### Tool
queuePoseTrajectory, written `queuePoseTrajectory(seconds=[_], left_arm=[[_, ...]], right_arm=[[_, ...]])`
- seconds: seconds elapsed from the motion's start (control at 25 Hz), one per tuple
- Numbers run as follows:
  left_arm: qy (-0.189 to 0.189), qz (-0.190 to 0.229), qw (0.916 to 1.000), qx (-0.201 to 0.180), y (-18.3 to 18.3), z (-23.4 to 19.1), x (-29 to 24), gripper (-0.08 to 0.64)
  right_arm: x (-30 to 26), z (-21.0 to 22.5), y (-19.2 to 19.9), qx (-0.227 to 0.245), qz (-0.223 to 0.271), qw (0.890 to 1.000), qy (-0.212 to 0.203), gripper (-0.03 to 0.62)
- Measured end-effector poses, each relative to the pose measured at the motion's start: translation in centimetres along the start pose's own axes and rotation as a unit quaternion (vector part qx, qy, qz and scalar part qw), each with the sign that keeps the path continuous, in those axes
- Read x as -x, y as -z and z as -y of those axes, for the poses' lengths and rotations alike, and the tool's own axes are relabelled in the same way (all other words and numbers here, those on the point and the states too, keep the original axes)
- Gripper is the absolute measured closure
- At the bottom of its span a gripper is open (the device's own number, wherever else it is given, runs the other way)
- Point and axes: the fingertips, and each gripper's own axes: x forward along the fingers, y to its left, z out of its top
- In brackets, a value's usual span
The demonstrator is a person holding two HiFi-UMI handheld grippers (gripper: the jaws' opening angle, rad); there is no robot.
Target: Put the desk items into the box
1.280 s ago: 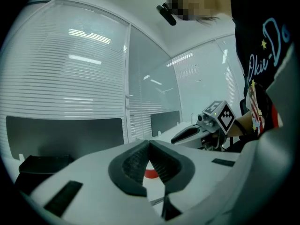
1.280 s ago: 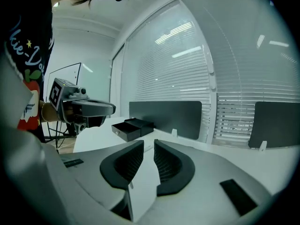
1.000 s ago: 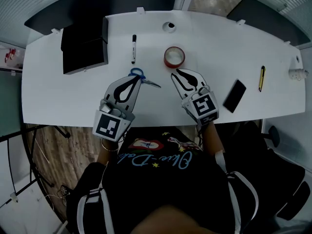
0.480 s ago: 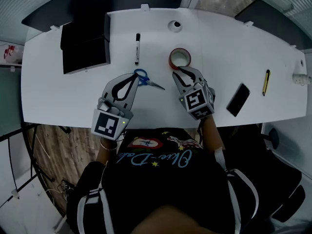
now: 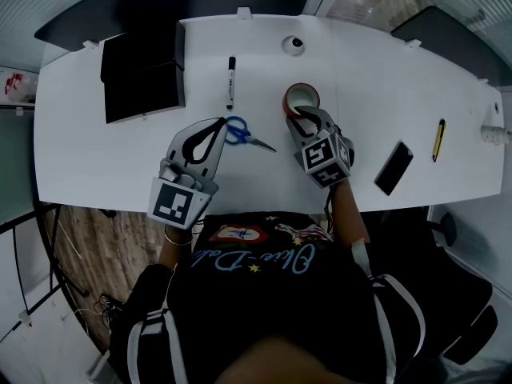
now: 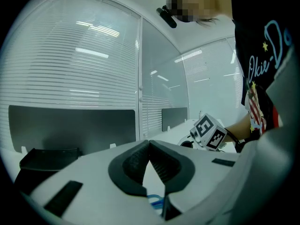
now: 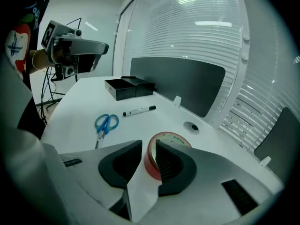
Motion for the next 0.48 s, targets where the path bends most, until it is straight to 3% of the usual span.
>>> queuePoseTrajectory(seconds=[0.48], left_arm=[[-0.017, 0.002, 0.9999, 0.000, 0.1, -1.4, 0.4, 0.560]], right_arm=[[-2.4, 0.3, 1.8, 0.003, -0.049, 0.999, -0.009, 0.509]])
